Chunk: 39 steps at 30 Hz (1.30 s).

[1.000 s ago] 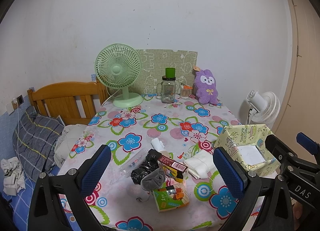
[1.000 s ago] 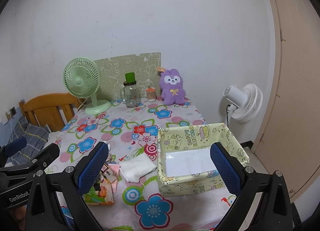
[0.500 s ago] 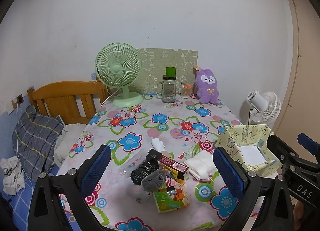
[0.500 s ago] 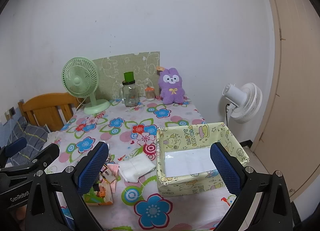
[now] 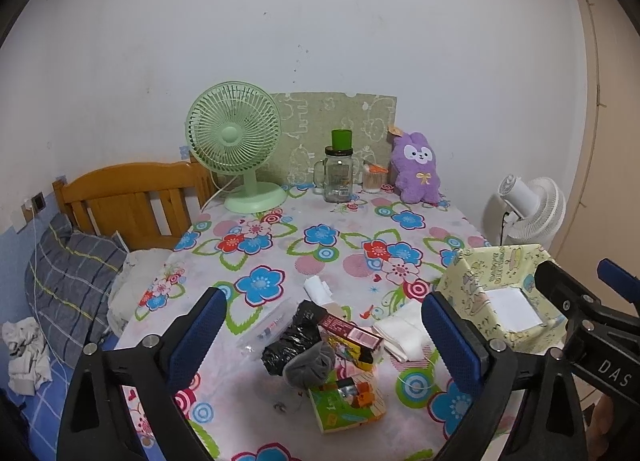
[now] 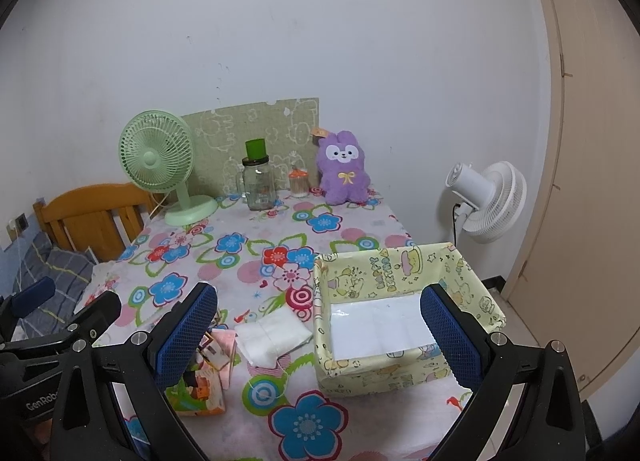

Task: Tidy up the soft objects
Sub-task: 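Move both tools down toward the grey sock and cartoon snack pack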

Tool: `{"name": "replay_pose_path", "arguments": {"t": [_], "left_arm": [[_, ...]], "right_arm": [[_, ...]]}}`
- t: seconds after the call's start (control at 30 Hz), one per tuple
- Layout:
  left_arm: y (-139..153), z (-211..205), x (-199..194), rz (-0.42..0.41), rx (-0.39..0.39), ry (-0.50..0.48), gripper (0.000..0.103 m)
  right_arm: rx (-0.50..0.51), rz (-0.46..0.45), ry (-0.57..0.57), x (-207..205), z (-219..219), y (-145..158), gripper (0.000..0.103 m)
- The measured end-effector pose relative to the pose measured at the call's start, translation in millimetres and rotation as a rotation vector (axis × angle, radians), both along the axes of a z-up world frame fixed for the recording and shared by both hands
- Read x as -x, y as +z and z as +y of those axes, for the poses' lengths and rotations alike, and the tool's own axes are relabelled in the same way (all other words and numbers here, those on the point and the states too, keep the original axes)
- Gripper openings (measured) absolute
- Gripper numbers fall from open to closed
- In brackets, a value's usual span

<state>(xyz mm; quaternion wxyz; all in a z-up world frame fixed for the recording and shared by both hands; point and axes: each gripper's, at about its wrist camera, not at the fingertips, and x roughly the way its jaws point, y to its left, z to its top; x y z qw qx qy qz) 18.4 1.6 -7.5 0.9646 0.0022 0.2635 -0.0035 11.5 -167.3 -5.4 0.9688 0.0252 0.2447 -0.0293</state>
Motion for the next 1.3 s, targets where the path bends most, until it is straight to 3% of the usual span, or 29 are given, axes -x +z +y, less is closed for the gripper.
{"name": "replay_pose_path", "arguments": {"t": [0.27,0.53,1.3], "left_arm": [[-6,2,-18,0.029,0.007,-0.005,0.097],[-20,5,-40,0.073,-0.006,-0.018,0.090],[-86,27,-85,0.247,-0.011,-0.018,0.080]], "right_arm": [[0.009,0.018,0.004,-17,7,-2,0.103],[0.011,0.047,0.015,-40,15,-12,0.102],[-0.005,0.187,0.128,-89,64,-74,0.096]]}}
